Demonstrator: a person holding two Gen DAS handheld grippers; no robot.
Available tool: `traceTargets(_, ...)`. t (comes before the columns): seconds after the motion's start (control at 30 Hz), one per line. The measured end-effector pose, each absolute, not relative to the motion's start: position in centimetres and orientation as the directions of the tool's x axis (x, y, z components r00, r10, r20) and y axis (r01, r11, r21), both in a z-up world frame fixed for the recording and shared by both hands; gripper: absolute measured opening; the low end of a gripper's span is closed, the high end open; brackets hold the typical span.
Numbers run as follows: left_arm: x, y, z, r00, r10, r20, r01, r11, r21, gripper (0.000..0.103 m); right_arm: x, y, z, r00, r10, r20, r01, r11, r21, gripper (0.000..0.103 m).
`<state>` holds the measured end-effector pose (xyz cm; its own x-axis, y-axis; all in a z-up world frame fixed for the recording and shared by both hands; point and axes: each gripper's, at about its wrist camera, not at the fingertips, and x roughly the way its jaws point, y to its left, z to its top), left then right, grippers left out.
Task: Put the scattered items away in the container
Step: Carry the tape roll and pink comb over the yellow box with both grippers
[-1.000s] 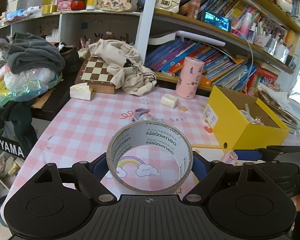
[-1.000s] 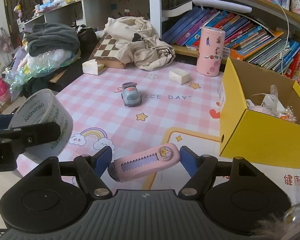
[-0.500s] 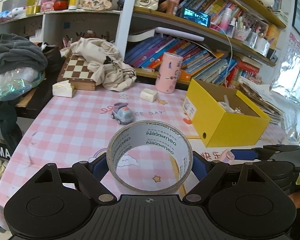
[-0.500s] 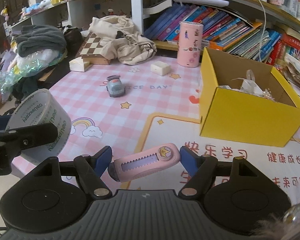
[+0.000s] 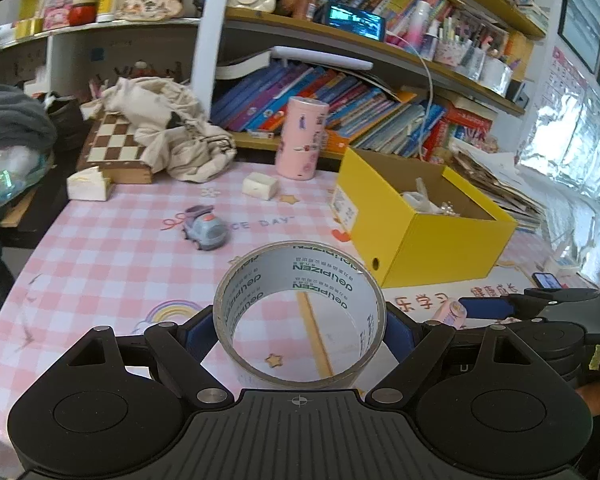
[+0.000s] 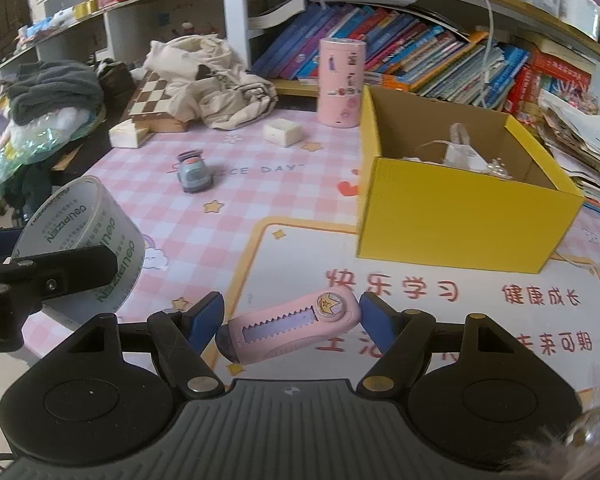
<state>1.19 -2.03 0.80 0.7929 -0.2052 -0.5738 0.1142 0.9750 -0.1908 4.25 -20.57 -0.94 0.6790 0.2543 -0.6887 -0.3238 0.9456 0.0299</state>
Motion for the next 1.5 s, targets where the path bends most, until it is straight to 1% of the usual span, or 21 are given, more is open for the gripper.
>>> traceTargets(0.27, 3.0, -5.5, 0.9, 0.778, -0.253, -0.576, 0.181, 0.967, -0.179, 0.085, 5.3, -24.2, -0.9, 0.693, 0.215, -0.688, -0.260, 0.965, 0.040, 0.073)
traceTargets(0.73, 6.2, -11.0, 0.9, 0.759, -0.294, -0.581, 0.230, 0.956, -0.183, 0.085, 8.0, -30.2, -0.9, 0.698, 0.174, -0.695, -0.202, 0.978, 0.041, 0.073)
traceTargets(1.0, 7.8, -14.4, 1.7, 0.771, -0.320, -0.551, 0.262, 0.947, -0.185, 0.085, 9.3, -33.1, 0.1, 0.730, 0.176, -0.661, -0.224, 0.975, 0.013, 0.073)
traceTargets(1.17, 9.0, -16.3, 2.4, 0.789, -0.319, -0.525, 0.271, 0.948, -0.169, 0.085, 10.4, -35.5, 0.9, 0.746, 0.192, -0.638, -0.229, 0.973, 0.025, 0.073)
traceTargets(1.37, 10.7, -18.3, 3.8, 0.825, -0.303, -0.477, 0.262, 0.953, -0.151, 0.085, 12.5, -37.9, 2.5, 0.791, 0.214, -0.573, -0.241, 0.970, 0.030, 0.073)
traceTargets(1.5, 12.4, -19.4, 4.6, 0.836, -0.290, -0.465, 0.255, 0.957, -0.139, 0.085, 14.3, -39.2, 3.5, 0.812, 0.240, -0.531, -0.258, 0.965, 0.042, 0.073)
